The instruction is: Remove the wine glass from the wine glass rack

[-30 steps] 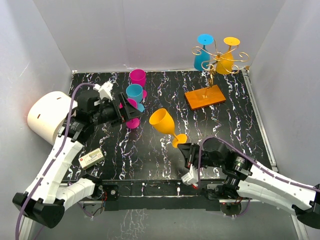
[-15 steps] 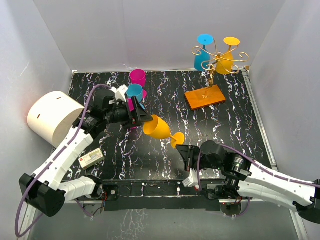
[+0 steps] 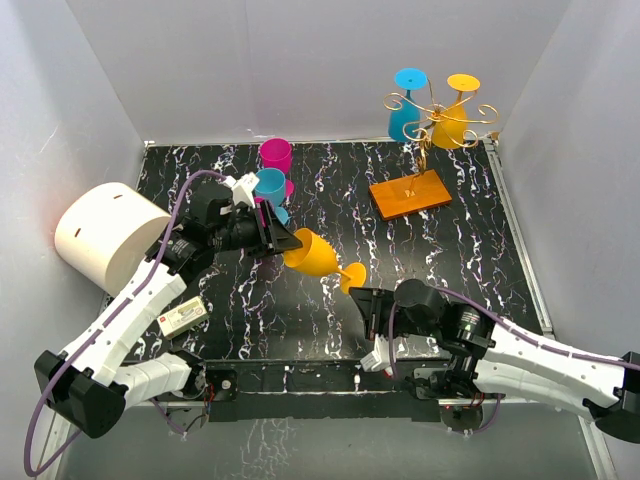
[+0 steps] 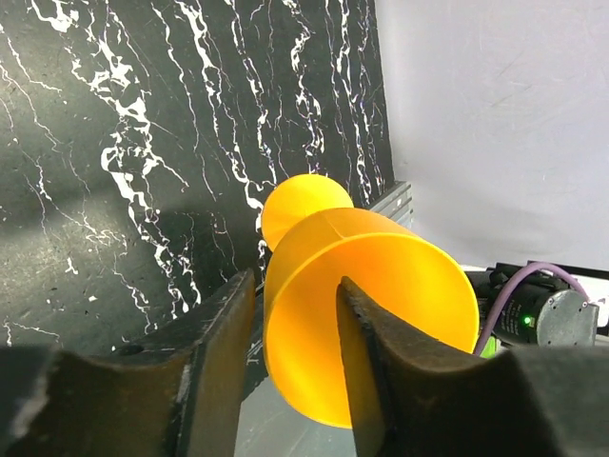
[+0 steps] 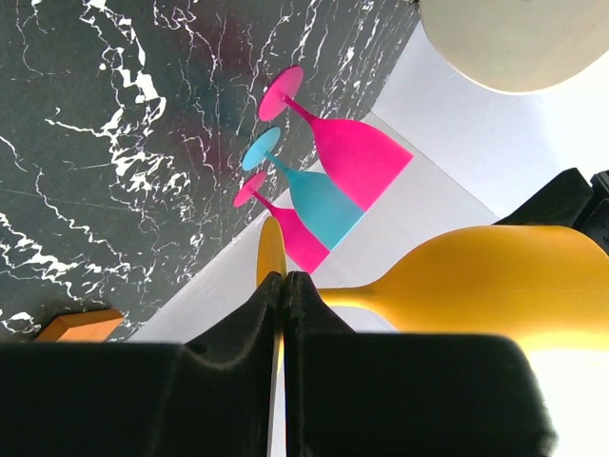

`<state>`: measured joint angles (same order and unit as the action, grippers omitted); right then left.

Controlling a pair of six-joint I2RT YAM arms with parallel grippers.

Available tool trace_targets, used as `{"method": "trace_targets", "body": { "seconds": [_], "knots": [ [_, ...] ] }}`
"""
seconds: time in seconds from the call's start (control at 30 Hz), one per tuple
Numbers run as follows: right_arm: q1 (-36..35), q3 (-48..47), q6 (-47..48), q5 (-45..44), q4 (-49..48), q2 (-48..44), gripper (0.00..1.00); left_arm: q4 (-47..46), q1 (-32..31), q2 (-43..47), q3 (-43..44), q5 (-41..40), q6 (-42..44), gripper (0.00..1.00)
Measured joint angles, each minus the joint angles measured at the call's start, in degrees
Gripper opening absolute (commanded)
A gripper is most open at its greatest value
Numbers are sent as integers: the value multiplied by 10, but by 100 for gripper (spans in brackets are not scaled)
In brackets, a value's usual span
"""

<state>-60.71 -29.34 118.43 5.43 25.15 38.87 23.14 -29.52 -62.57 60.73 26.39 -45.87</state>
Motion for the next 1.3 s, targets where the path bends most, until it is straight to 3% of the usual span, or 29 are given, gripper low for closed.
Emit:
{"method": "trace_targets", "body": {
  "seconds": [0.1,0.27,0.63,0.67,0.73,0.77,0.8,1.1,1.3],
  "knots": [
    [0,-2,-2,0,-8,10,3,0,-2,0,0,0,5,21],
    [0,-5,-18,2,-24,21,17,9,-2,-8,0,-5,19,1],
    [0,-34,-102,17,-35,42,48,33,-2,-11,52,-48,33,0],
    [0,-36,-116,19,-35,43,52,39,-2,-11,62,-59,37,0],
    [0,-41,-146,19,-35,44,71,52,-2,-10,88,-87,46,0],
    [0,-44,-163,19,-35,44,95,59,-2,-9,100,-105,51,0],
    [0,-46,-177,19,-35,44,98,66,-2,-7,112,-124,57,0],
    [0,-68,-300,14,-38,54,98,126,-2,40,188,-286,112,0],
    [0,-85,-490,-71,-120,112,98,170,-2,97,196,-345,138,0]
  ]
}}
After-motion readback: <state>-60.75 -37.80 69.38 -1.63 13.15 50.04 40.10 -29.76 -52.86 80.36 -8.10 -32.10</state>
